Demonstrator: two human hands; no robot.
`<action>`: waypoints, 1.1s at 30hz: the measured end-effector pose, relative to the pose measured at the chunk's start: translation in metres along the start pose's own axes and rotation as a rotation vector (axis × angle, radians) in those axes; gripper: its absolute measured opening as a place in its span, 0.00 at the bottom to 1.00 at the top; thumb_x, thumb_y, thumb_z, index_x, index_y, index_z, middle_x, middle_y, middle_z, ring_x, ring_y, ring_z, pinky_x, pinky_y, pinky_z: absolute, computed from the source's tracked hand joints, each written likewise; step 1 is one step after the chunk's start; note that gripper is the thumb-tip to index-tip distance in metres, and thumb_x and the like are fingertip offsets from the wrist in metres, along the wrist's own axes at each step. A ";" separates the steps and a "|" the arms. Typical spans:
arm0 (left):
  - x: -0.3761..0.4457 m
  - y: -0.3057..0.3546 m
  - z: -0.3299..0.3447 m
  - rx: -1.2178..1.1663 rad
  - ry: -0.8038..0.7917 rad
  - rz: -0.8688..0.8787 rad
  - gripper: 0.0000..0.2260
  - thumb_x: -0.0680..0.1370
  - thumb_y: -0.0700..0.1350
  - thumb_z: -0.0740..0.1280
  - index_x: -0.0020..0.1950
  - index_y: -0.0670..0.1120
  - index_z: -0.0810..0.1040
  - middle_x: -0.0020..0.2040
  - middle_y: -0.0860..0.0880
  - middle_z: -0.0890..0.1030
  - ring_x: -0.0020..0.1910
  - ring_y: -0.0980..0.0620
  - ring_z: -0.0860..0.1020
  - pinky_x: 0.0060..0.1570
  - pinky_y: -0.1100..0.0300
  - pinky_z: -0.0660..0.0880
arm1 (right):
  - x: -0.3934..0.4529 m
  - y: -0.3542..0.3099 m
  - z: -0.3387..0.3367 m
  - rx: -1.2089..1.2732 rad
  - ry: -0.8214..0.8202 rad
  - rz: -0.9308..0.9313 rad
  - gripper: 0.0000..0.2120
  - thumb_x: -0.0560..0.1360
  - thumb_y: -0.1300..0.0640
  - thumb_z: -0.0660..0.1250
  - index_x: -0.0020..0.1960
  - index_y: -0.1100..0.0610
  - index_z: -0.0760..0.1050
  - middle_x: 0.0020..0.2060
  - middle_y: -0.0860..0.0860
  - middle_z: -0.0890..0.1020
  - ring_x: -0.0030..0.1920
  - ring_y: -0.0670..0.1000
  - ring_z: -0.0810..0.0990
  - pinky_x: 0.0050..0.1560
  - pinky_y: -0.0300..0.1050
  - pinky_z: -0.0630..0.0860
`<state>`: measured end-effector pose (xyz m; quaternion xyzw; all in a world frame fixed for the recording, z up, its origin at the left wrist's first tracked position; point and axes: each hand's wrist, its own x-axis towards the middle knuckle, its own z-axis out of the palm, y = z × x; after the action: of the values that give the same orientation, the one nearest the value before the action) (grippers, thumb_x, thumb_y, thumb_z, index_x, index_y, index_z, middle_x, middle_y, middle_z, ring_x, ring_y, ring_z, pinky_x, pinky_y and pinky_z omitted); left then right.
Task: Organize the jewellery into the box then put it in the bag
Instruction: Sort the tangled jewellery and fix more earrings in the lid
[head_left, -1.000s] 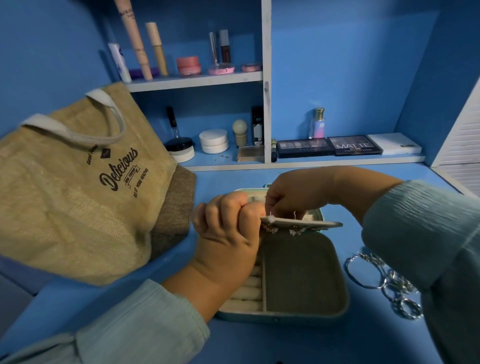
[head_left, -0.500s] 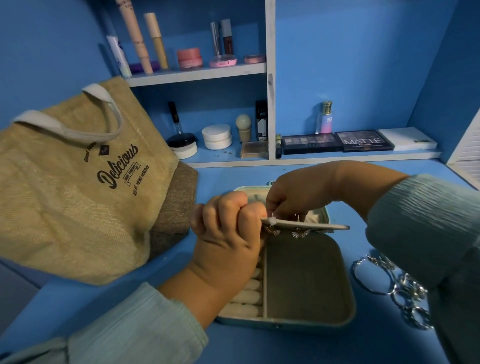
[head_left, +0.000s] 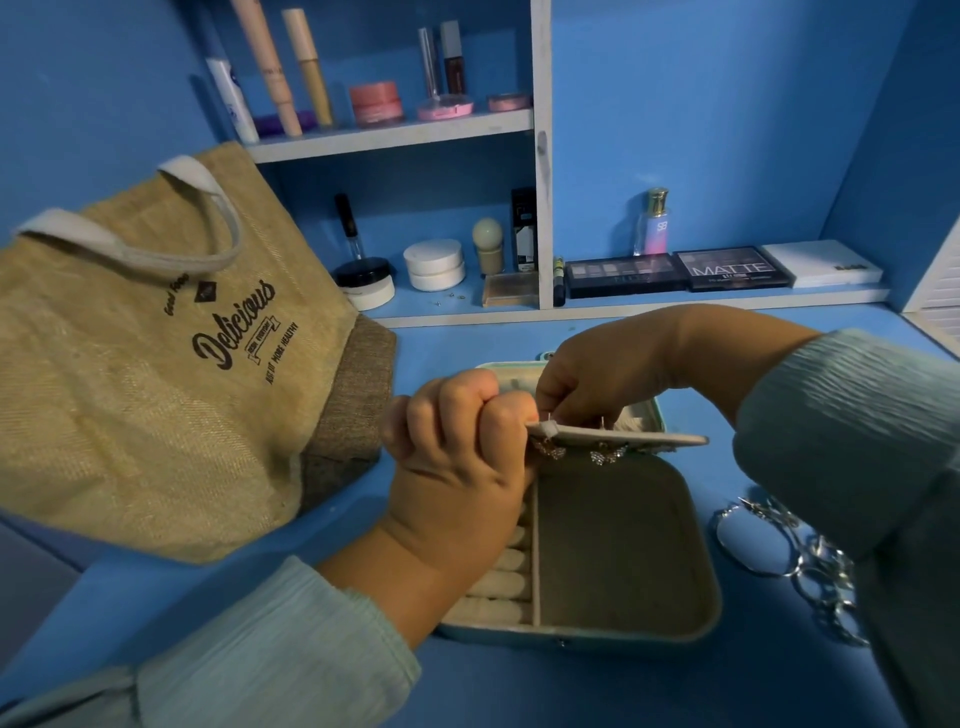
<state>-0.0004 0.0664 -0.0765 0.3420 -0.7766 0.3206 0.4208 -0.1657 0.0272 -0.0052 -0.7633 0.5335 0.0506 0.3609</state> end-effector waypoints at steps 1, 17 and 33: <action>0.000 0.000 0.000 0.001 -0.001 0.000 0.32 0.56 0.43 0.81 0.51 0.45 0.64 0.50 0.43 0.64 0.45 0.46 0.65 0.38 0.52 0.72 | 0.000 0.000 0.000 0.004 -0.006 0.002 0.11 0.78 0.59 0.61 0.39 0.49 0.74 0.34 0.44 0.78 0.34 0.41 0.77 0.35 0.32 0.72; -0.001 0.000 0.001 0.015 -0.005 -0.011 0.32 0.56 0.43 0.81 0.51 0.46 0.64 0.50 0.44 0.63 0.45 0.46 0.64 0.42 0.53 0.61 | 0.003 0.004 -0.001 0.081 -0.019 0.030 0.11 0.78 0.60 0.61 0.39 0.51 0.75 0.34 0.46 0.79 0.32 0.41 0.77 0.33 0.30 0.73; 0.000 0.000 0.001 0.012 -0.013 0.001 0.32 0.56 0.41 0.80 0.51 0.46 0.64 0.49 0.44 0.63 0.45 0.47 0.64 0.42 0.53 0.62 | 0.004 0.002 -0.004 0.084 -0.040 0.016 0.10 0.77 0.62 0.62 0.40 0.52 0.76 0.35 0.46 0.79 0.32 0.40 0.78 0.34 0.30 0.74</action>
<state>-0.0005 0.0659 -0.0769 0.3462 -0.7777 0.3230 0.4135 -0.1674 0.0213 -0.0050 -0.7420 0.5341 0.0463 0.4025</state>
